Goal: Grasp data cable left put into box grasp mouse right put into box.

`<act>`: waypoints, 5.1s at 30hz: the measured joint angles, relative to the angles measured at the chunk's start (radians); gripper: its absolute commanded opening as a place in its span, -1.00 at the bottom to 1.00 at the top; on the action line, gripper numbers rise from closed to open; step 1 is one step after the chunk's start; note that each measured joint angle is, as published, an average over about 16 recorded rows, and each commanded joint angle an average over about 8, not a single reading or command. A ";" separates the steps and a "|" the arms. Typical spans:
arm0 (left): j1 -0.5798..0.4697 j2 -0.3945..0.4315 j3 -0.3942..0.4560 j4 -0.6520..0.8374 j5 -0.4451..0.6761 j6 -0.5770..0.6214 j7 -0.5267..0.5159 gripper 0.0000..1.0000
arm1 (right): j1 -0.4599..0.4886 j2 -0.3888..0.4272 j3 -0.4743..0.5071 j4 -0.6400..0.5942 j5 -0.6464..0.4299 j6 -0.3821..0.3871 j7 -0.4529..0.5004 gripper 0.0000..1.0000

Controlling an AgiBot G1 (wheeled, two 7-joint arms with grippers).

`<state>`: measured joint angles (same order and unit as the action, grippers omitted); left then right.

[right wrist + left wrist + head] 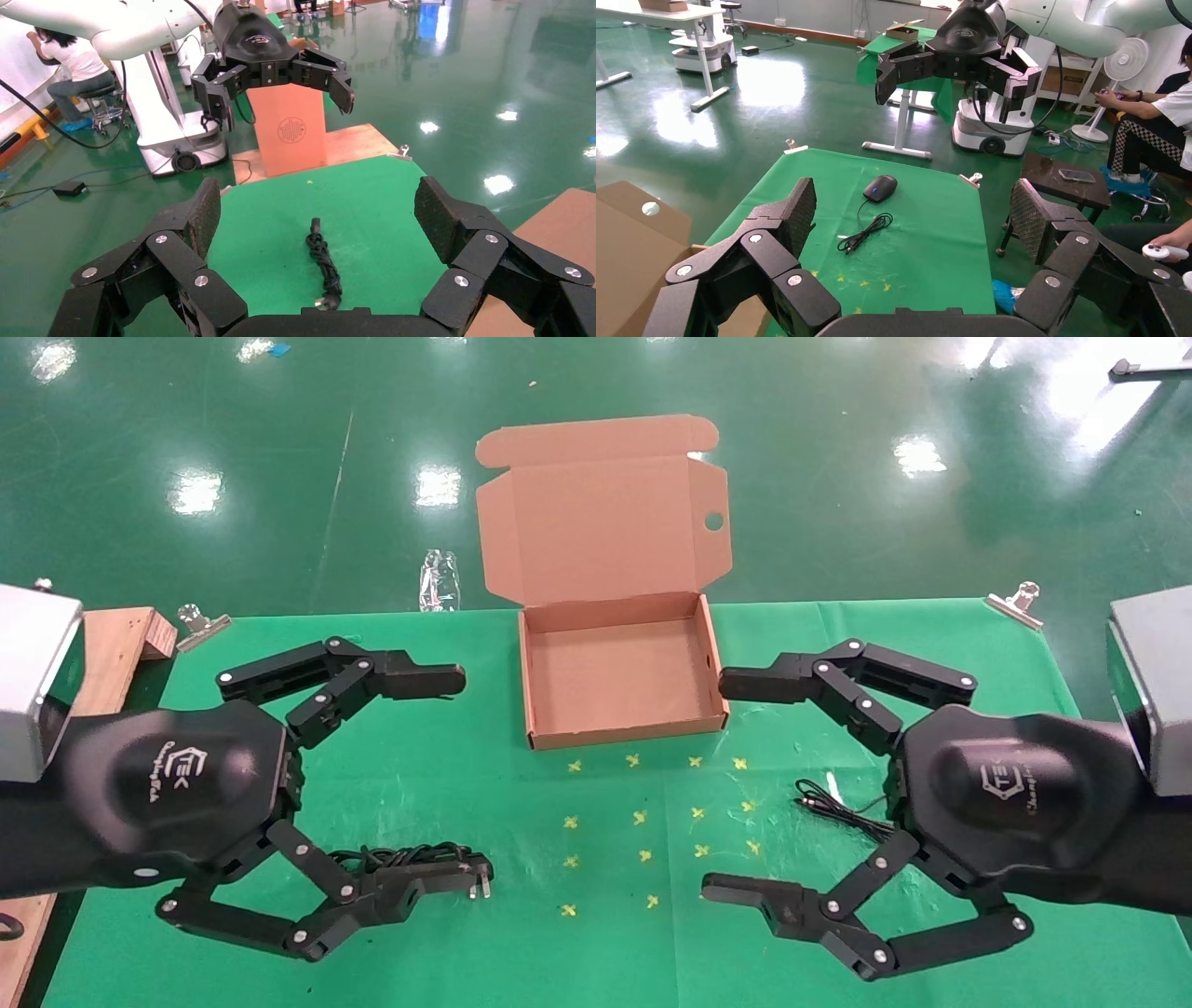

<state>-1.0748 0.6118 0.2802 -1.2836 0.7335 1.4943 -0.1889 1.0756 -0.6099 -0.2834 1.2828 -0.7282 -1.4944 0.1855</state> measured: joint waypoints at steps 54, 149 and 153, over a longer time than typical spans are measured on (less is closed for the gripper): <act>-0.166 0.153 0.353 -0.064 1.018 -0.145 -0.058 1.00 | -0.133 0.131 -0.034 0.044 -0.190 0.130 0.021 1.00; -0.159 0.300 0.465 -0.056 1.381 -0.215 -0.300 -1.00 | 0.216 -0.244 -0.329 -0.465 -1.075 0.344 0.025 -1.00; -0.159 0.300 0.465 -0.056 1.381 -0.215 -0.300 -1.00 | 0.216 -0.243 -0.328 -0.463 -1.075 0.344 0.025 -1.00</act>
<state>-1.2339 0.9114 0.7452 -1.3396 2.1145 1.2793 -0.4889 1.2914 -0.8530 -0.6117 0.8195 -1.8030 -1.1503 0.2105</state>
